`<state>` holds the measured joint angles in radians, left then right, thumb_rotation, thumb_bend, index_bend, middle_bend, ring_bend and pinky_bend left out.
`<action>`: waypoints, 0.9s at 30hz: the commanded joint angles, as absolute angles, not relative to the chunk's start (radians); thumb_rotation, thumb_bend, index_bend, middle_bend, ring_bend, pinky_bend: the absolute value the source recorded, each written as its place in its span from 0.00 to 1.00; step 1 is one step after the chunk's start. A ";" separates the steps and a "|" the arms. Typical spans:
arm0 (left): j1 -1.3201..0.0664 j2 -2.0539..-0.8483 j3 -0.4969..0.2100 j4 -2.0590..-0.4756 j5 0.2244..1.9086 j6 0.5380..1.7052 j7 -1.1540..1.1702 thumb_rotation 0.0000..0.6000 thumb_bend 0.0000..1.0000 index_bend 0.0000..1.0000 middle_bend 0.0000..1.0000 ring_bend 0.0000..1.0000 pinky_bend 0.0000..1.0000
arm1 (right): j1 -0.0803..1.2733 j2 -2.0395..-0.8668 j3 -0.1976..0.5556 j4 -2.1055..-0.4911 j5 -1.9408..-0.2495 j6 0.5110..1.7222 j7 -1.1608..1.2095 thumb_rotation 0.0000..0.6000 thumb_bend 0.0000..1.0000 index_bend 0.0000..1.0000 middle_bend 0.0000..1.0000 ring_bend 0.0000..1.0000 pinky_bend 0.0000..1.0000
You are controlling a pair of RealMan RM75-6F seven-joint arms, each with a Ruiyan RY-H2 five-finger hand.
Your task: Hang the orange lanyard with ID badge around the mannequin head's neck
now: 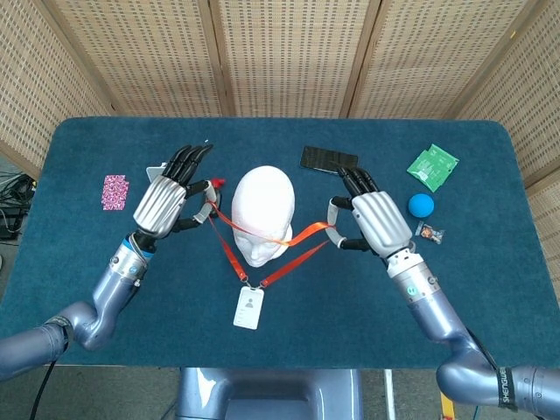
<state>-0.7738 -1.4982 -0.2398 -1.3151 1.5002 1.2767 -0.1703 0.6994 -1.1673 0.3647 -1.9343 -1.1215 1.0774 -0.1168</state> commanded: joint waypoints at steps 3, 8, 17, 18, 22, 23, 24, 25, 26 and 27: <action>-0.797 -1.482 -0.276 -1.337 1.454 1.235 -0.143 1.00 0.46 0.75 0.00 0.00 0.00 | 0.724 -1.153 0.399 -1.927 -1.069 1.060 -0.103 1.00 0.64 0.76 0.00 0.00 0.00; -0.816 -1.469 -0.301 -1.361 1.418 1.201 -0.106 1.00 0.46 0.75 0.00 0.00 0.00 | 0.763 -1.154 0.427 -1.911 -1.009 1.043 -0.124 1.00 0.64 0.76 0.00 0.00 0.00; -0.852 -1.454 -0.353 -1.379 1.314 1.126 -0.046 1.00 0.46 0.75 0.00 0.00 0.00 | 0.859 -1.162 0.476 -1.844 -0.863 1.006 -0.186 1.00 0.64 0.76 0.00 0.00 0.00; -0.855 -1.455 -0.358 -1.376 1.302 1.119 -0.041 1.00 0.46 0.75 0.00 0.00 0.00 | 0.870 -1.164 0.480 -1.836 -0.846 1.003 -0.193 1.00 0.64 0.76 0.00 0.00 0.00; -0.867 -1.460 -0.376 -1.363 1.253 1.090 -0.037 1.00 0.46 0.75 0.00 0.00 0.00 | 0.906 -1.174 0.494 -1.800 -0.779 0.998 -0.213 1.00 0.64 0.76 0.00 0.00 0.00; -0.872 -1.463 -0.381 -1.354 1.239 1.081 -0.039 1.00 0.46 0.75 0.00 0.00 0.00 | 0.917 -1.177 0.496 -1.784 -0.759 0.993 -0.218 1.00 0.64 0.76 0.00 0.00 0.00; -0.874 -1.466 -0.384 -1.348 1.230 1.075 -0.040 1.00 0.46 0.75 0.00 0.00 0.00 | 0.923 -1.179 0.496 -1.774 -0.745 0.989 -0.222 1.00 0.64 0.76 0.00 0.00 0.00; -0.877 -1.469 -0.386 -1.340 1.221 1.068 -0.042 1.00 0.46 0.75 0.00 0.00 0.00 | 0.931 -1.182 0.496 -1.762 -0.732 0.985 -0.225 1.00 0.64 0.76 0.00 0.00 0.00; -0.880 -1.472 -0.388 -1.332 1.214 1.062 -0.044 1.00 0.46 0.75 0.00 0.00 0.00 | 0.937 -1.184 0.496 -1.751 -0.721 0.981 -0.228 1.00 0.64 0.76 0.00 0.00 0.00; -0.885 -1.478 -0.391 -1.320 1.204 1.054 -0.046 1.00 0.46 0.75 0.00 0.00 0.00 | 0.946 -1.188 0.494 -1.732 -0.707 0.976 -0.232 1.00 0.64 0.76 0.00 0.00 0.00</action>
<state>-0.8782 -1.4707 -0.3856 -1.3325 1.2156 1.0646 -0.0428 0.9300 -1.1805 0.4932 -1.7552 -0.7257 0.9858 -0.2226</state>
